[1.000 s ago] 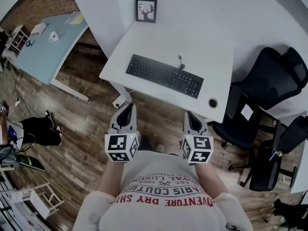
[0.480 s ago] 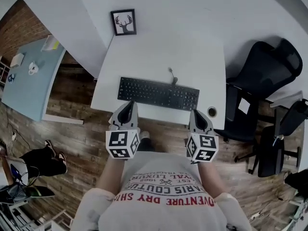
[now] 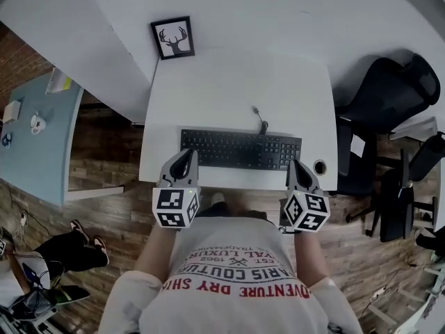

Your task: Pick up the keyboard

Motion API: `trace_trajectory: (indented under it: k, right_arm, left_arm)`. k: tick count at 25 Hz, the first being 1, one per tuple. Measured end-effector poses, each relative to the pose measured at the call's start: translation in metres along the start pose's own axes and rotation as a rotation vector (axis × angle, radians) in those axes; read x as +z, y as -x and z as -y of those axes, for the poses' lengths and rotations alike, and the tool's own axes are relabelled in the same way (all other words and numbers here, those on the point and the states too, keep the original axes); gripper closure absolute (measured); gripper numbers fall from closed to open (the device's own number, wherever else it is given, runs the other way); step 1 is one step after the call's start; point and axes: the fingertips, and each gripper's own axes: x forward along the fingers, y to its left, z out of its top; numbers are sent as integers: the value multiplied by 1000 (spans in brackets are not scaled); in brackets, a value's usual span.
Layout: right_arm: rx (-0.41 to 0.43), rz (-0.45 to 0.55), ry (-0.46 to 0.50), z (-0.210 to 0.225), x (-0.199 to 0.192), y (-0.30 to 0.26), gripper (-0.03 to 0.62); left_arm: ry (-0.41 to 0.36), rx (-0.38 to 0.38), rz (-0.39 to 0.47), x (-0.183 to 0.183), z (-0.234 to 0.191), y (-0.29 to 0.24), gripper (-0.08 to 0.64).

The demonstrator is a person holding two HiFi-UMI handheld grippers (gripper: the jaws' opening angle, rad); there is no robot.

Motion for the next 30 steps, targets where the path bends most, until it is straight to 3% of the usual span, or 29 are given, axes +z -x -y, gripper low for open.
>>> trace_trajectory:
  k: [8, 14, 15, 16, 17, 19, 23, 30]
  right_arm:
    - [27, -69, -7, 8, -17, -27, 566]
    - [82, -172, -11, 25, -43, -45, 564]
    - [90, -187, -10, 28, -48, -49, 546]
    - [98, -202, -8, 32, -52, -53, 458]
    - [104, -218, -6, 36, -57, -58, 411]
    - [110, -247, -9, 46, -66, -65, 372]
    - [107, -281, -61, 72, -79, -77, 356]
    - [146, -318, -104, 94, -90, -97, 337]
  left_arm:
    - [53, 15, -74, -30, -40, -17, 528]
    - [42, -36, -143, -62, -43, -34, 526]
    - [45, -37, -164, -69, -45, -38, 526]
    - [52, -35, -184, -76, -49, -41, 526]
    - [64, -36, -206, -83, -52, -45, 520]
    - [102, -56, -251, -96, -56, -53, 369]
    - [136, -76, -320, -115, -64, -71, 277]
    - [195, -115, -396, -132, -79, -91, 250]
